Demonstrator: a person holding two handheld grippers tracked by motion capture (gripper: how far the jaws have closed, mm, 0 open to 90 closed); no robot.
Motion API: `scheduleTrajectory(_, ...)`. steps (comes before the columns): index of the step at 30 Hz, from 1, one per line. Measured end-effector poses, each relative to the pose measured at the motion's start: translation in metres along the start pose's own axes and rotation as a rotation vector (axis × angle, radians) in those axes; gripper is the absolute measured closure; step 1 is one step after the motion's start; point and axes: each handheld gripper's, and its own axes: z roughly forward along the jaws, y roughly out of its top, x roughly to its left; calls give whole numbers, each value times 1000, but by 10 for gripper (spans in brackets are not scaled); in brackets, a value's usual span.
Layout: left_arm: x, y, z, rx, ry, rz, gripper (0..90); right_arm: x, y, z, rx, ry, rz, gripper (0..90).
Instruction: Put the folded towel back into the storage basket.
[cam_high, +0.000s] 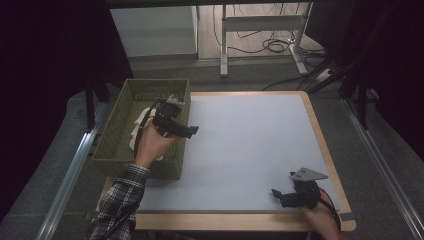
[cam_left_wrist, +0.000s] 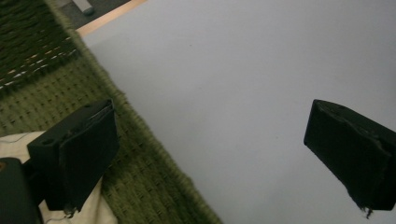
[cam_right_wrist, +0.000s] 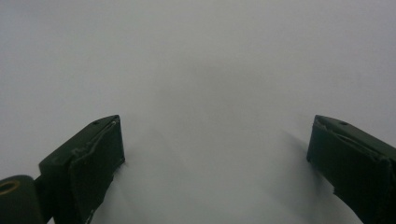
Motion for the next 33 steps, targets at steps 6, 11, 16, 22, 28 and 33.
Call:
scheduleTrajectory(6, 16, -6, -4, 7, 38, -18, 31, 0, 0, 0, 0, 0, 0, 39)
scheduleTrajectory(11, 30, -12, -5, 18, 70, -47, 27, 0, 0, 0, 0, 0, 0, 39)
scheduleTrajectory(16, 47, -21, -4, 31, 98, -86, 17, 0, 0, 0, 0, 0, 0, 39)
scheduleTrajectory(22, 67, -31, -2, 44, 115, -131, 14, 0, 0, 0, 0, 0, 0, 39)
scheduleTrajectory(28, 83, -39, 8, 82, 141, -146, 25, 0, 0, 0, 0, 0, 0, 39)
scheduleTrajectory(33, 96, -45, 19, 126, 158, -149, 28, 0, 0, 0, -1, 1, 0, 39)
